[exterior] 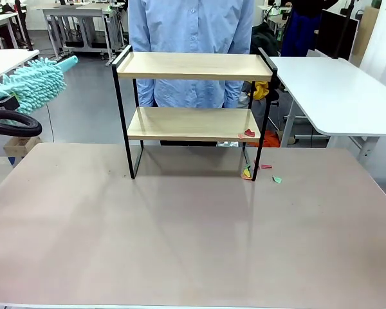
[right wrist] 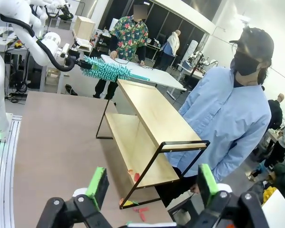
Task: Clean the shelf.
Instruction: Hand the Duster back to the human.
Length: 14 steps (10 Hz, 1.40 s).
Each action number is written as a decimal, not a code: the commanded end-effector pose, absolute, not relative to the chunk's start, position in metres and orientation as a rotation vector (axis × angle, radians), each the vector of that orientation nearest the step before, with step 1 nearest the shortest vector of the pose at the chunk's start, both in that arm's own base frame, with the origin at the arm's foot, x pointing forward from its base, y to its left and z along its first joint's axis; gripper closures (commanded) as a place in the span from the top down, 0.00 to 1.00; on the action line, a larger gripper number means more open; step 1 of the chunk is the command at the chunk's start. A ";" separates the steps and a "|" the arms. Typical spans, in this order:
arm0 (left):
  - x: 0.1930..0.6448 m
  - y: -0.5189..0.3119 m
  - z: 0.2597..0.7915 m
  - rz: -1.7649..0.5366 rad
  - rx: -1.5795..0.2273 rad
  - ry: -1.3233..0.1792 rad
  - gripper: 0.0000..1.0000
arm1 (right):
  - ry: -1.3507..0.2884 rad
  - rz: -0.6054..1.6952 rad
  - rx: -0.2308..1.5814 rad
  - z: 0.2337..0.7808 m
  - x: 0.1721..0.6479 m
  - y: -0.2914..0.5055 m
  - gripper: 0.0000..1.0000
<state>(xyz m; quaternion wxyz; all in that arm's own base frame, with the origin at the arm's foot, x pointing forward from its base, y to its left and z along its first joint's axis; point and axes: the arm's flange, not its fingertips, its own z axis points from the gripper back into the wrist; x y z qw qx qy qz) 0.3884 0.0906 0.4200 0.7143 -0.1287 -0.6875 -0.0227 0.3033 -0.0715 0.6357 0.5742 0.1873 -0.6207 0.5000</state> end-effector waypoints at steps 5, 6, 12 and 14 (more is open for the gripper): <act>0.383 0.091 0.429 -0.045 -0.248 -1.511 0.17 | -1.488 1.182 0.429 0.637 0.306 -0.070 1.00; 0.383 0.091 0.429 -0.045 -0.248 -1.511 0.17 | -1.488 1.182 0.429 0.637 0.306 -0.070 1.00; 0.383 0.091 0.429 -0.045 -0.248 -1.511 0.17 | -1.488 1.182 0.429 0.637 0.306 -0.070 1.00; 0.383 0.091 0.429 -0.045 -0.248 -1.511 0.17 | -1.488 1.182 0.429 0.637 0.306 -0.070 1.00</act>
